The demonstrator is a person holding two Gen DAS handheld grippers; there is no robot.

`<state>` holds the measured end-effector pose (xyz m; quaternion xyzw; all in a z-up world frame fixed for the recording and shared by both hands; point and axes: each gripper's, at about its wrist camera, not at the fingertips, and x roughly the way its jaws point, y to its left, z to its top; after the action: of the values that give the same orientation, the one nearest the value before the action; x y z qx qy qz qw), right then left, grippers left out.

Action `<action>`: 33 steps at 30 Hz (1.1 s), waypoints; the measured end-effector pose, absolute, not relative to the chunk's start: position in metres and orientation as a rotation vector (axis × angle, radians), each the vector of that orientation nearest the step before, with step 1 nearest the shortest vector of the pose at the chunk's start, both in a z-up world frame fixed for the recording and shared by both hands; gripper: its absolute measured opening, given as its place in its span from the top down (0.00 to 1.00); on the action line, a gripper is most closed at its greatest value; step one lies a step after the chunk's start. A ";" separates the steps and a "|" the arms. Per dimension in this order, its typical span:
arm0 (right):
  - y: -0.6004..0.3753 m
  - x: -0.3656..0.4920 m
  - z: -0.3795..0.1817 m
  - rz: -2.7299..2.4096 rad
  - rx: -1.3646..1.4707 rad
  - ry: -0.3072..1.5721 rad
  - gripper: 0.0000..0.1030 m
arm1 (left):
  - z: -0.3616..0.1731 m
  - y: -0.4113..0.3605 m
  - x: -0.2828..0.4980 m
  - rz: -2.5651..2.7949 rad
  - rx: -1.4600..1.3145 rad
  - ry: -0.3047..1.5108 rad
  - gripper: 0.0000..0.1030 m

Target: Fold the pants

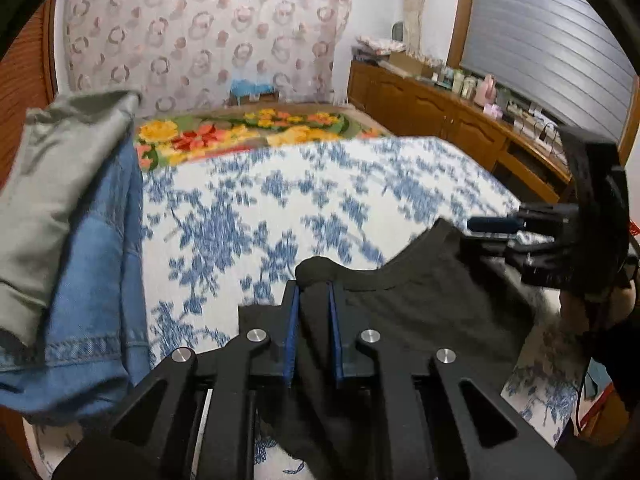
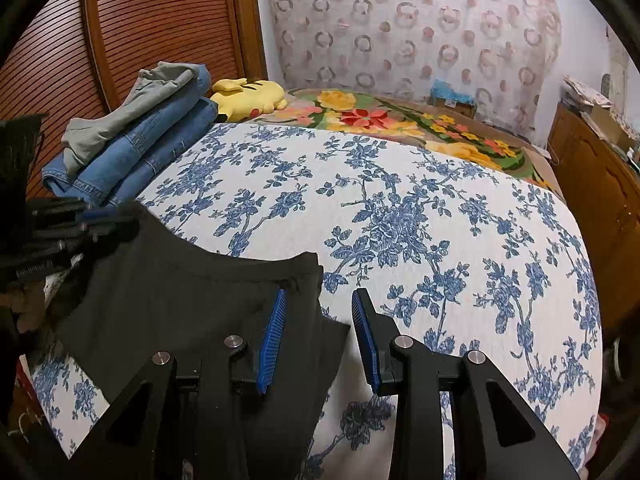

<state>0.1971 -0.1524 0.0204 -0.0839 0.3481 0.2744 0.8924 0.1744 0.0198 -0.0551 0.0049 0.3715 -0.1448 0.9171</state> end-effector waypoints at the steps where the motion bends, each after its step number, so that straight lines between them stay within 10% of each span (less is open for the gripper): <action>1: -0.154 0.196 0.021 0.569 -0.171 0.721 0.65 | -0.053 0.019 0.173 -0.290 0.017 0.760 0.85; 8: -0.166 0.181 0.028 0.558 -0.154 0.709 0.65 | -0.055 0.020 0.166 -0.261 0.010 0.775 0.77; 15: -0.179 0.154 0.033 0.542 -0.139 0.694 0.65 | -0.049 0.023 0.142 -0.248 0.008 0.762 0.48; 18: -0.185 0.141 0.036 0.534 -0.131 0.686 0.65 | -0.052 0.021 0.132 -0.269 0.013 0.778 0.19; 33: -0.202 0.090 0.034 0.520 -0.098 0.686 0.65 | -0.069 0.025 0.080 -0.247 -0.011 0.801 0.19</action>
<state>0.0897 -0.2023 0.0337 -0.0474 0.3326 0.2519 0.9076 0.0800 0.0245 -0.0687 -0.0052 0.3887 -0.1202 0.9135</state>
